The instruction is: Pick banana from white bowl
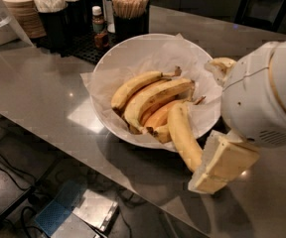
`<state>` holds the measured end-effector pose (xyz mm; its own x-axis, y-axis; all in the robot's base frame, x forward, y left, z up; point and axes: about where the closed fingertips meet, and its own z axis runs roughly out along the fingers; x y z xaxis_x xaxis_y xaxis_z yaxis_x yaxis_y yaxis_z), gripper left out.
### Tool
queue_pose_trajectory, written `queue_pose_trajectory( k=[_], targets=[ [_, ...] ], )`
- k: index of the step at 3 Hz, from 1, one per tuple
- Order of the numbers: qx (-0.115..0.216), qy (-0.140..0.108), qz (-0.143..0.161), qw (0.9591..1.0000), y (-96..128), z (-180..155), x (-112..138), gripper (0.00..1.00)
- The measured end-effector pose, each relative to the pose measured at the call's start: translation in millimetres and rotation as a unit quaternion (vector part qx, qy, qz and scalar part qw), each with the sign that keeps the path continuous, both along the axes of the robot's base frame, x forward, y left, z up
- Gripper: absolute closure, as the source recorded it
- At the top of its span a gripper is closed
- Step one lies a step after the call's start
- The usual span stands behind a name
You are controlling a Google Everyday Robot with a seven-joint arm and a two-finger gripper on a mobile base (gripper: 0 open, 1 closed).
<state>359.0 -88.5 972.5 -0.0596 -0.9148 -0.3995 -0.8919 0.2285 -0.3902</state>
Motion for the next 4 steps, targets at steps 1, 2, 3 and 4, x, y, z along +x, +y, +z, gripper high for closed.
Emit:
queue_pose_trajectory(
  k=[1,2,3,4],
  targets=[
    [0.0,0.0,0.0,1.0,0.0,0.0,0.0,0.0],
    [0.0,0.0,0.0,1.0,0.0,0.0,0.0,0.0],
    [0.0,0.0,0.0,1.0,0.0,0.0,0.0,0.0],
    [0.0,0.0,0.0,1.0,0.0,0.0,0.0,0.0]
  ],
)
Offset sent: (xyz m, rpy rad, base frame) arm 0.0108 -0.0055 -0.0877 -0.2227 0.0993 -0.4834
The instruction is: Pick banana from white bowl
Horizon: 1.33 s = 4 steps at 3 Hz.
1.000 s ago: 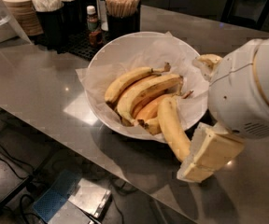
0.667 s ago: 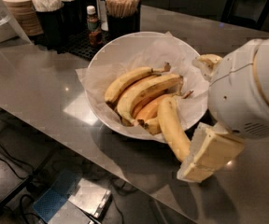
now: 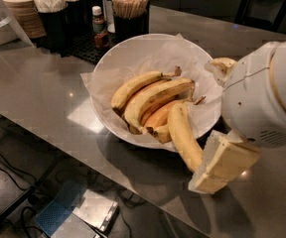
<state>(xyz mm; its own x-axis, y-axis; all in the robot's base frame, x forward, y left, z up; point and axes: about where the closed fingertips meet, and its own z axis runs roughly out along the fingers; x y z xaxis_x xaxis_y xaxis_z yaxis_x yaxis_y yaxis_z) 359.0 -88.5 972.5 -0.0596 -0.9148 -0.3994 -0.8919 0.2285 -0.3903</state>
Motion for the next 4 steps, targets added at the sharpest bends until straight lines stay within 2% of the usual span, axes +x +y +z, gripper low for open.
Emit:
queue_pose_trajectory(
  k=[1,2,3,4],
  targets=[
    [0.0,0.0,0.0,1.0,0.0,0.0,0.0,0.0],
    [0.019,0.001,-0.019,0.9996,-15.2,-21.2,-14.0,0.0],
    [0.032,0.027,-0.02,0.9989,-12.6,-50.4,-27.2,0.0],
    [0.032,0.027,-0.02,0.9989,-12.6,-50.4,-27.2,0.0]
  ],
)
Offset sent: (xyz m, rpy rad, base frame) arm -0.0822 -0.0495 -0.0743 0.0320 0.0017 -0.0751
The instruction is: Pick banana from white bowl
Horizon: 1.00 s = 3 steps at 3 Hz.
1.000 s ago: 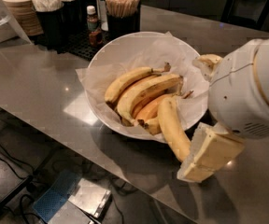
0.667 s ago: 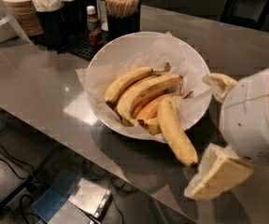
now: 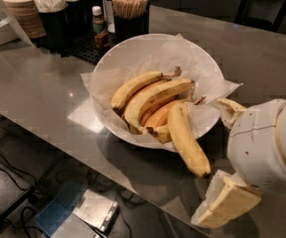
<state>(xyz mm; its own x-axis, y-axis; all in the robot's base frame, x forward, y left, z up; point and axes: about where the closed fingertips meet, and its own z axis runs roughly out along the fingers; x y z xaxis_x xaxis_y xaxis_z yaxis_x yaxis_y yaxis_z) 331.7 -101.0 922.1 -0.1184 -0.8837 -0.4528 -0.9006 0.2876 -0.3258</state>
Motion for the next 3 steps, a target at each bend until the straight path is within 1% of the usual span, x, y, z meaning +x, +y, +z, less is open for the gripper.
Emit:
queue_pose_trajectory(
  k=[1,2,3],
  targets=[
    [0.005,-0.027,-0.016,0.9995,10.1,16.4,-4.2,0.0],
    [0.003,-0.033,-0.019,0.9993,11.8,19.7,-5.8,0.0],
    [0.003,-0.033,-0.019,0.9993,11.8,19.7,-5.7,0.0]
  ],
)
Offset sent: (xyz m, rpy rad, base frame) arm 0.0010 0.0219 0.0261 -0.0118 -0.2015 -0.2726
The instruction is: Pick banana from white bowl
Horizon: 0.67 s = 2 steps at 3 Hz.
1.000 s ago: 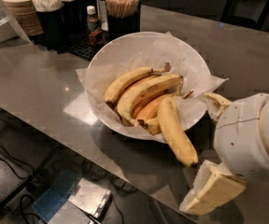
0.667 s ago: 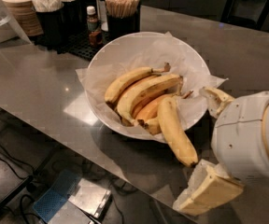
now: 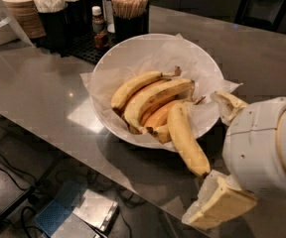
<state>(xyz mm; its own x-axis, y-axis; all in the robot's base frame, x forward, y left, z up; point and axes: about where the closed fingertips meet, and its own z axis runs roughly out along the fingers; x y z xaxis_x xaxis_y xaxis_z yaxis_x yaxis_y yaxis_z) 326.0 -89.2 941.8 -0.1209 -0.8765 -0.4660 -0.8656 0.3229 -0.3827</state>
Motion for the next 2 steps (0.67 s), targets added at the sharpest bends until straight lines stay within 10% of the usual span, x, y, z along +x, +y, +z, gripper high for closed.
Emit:
queue_pose_trajectory(
  k=[2],
  targets=[
    [-0.012,0.001,-0.036,0.9993,-4.6,-10.3,10.4,0.0]
  ],
)
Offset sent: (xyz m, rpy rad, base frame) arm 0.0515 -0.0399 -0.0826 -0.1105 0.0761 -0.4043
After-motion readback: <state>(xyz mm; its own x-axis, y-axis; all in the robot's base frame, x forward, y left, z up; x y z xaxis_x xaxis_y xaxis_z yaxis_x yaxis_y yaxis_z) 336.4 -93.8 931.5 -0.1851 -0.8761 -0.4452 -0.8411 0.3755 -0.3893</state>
